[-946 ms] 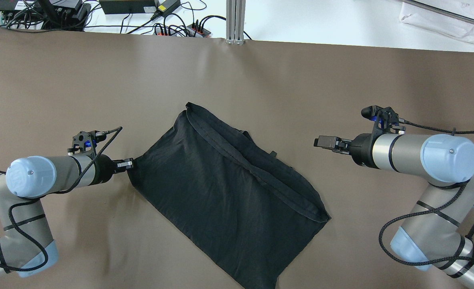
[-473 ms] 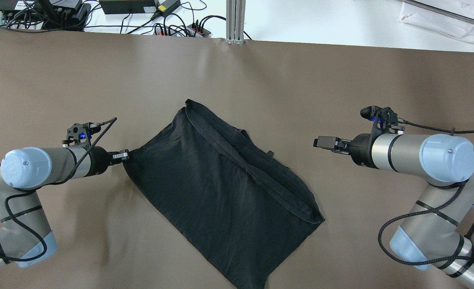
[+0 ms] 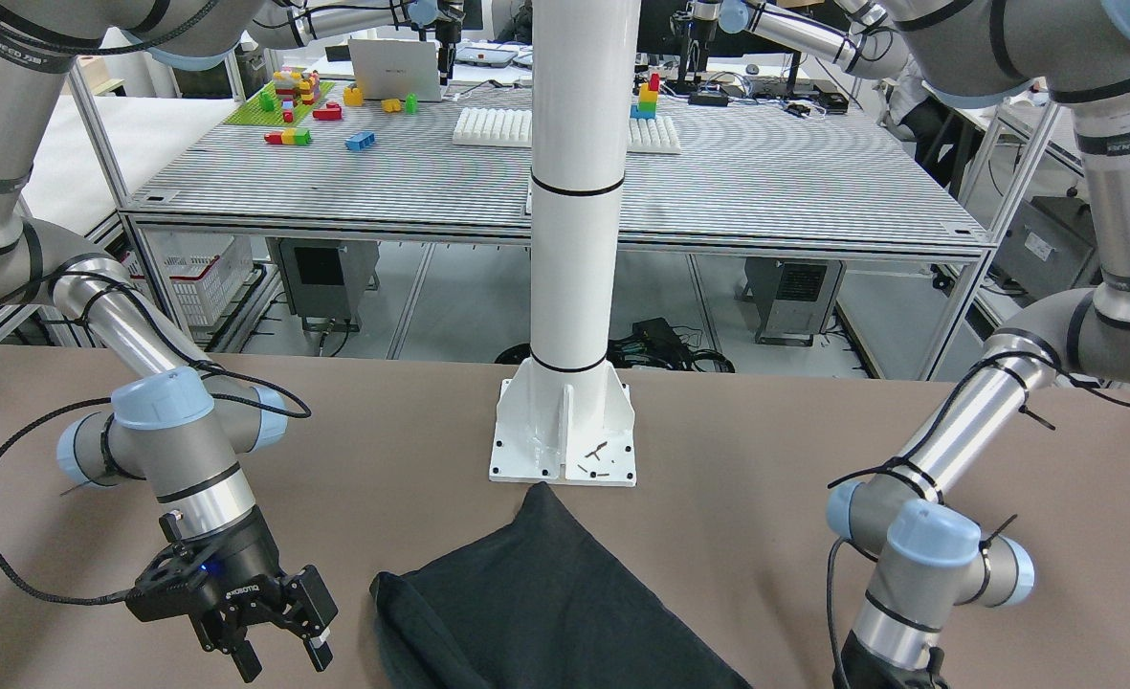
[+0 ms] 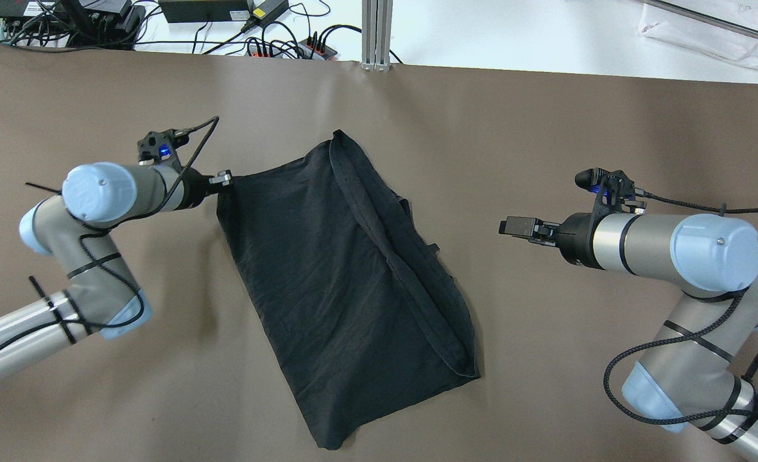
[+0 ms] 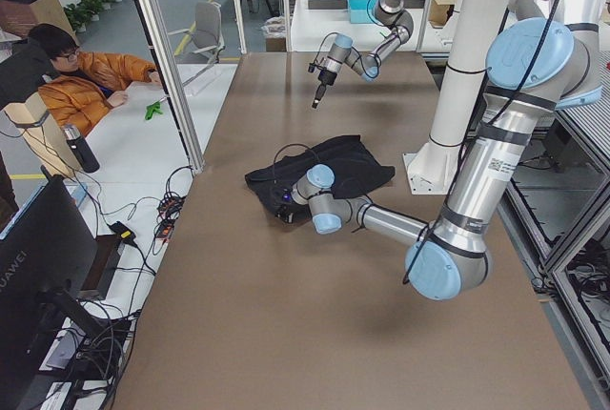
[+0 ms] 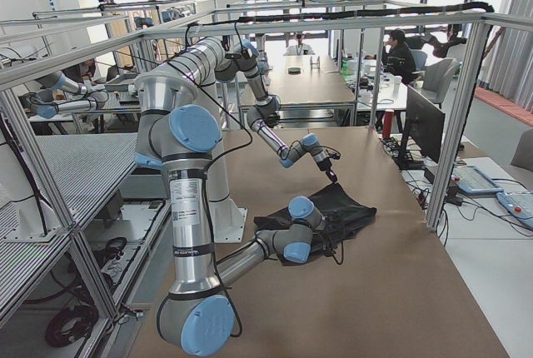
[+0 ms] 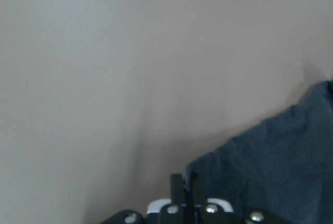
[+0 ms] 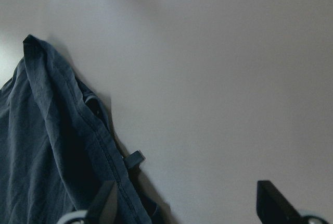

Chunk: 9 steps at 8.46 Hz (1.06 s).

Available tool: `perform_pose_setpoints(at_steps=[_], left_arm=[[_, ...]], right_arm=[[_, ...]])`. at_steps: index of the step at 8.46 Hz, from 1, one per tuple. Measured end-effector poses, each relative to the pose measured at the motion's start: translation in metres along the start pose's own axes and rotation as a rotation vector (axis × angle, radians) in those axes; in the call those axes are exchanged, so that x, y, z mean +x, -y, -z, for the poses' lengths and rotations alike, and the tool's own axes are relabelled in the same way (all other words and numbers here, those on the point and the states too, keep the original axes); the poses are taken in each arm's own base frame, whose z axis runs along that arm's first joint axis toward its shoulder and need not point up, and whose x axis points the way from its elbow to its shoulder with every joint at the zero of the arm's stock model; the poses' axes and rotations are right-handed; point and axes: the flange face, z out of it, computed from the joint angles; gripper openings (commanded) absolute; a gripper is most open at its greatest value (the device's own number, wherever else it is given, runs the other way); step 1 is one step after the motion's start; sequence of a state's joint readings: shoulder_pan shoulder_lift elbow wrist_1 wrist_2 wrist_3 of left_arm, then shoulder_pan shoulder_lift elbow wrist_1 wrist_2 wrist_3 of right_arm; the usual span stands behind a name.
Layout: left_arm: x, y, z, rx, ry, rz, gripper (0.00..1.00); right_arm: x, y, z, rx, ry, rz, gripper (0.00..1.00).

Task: Fold clothes
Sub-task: 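Drag the shirt edge away from the robot with the left gripper to straighten it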

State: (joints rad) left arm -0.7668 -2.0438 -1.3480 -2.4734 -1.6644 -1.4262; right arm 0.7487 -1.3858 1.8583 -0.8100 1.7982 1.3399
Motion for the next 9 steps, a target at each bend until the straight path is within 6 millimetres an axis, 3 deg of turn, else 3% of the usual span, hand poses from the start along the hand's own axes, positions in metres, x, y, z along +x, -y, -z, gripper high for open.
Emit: perform_pose_setpoints(at_steps=[2,4,5,9], left_arm=[[0.061,0.044,-0.036,0.038,0.003,-0.002,0.0],[0.12,0.071,-0.047,0.063,-0.02,-0.01,0.05],[0.14,0.076,-0.048,0.069,-0.029,-0.018,0.91],[0.171,0.075,-0.052,0.145,-0.023,-0.034,0.95]], right_arm=[[0.0,0.0,0.0,0.0,0.001,0.0,0.94],[0.001,0.0,0.0,-0.001,-0.001,-0.001,0.94],[0.0,-0.001,0.001,-0.001,0.001,0.0,0.94],[-0.006,-0.005,-0.002,-0.011,0.007,0.003,0.94]])
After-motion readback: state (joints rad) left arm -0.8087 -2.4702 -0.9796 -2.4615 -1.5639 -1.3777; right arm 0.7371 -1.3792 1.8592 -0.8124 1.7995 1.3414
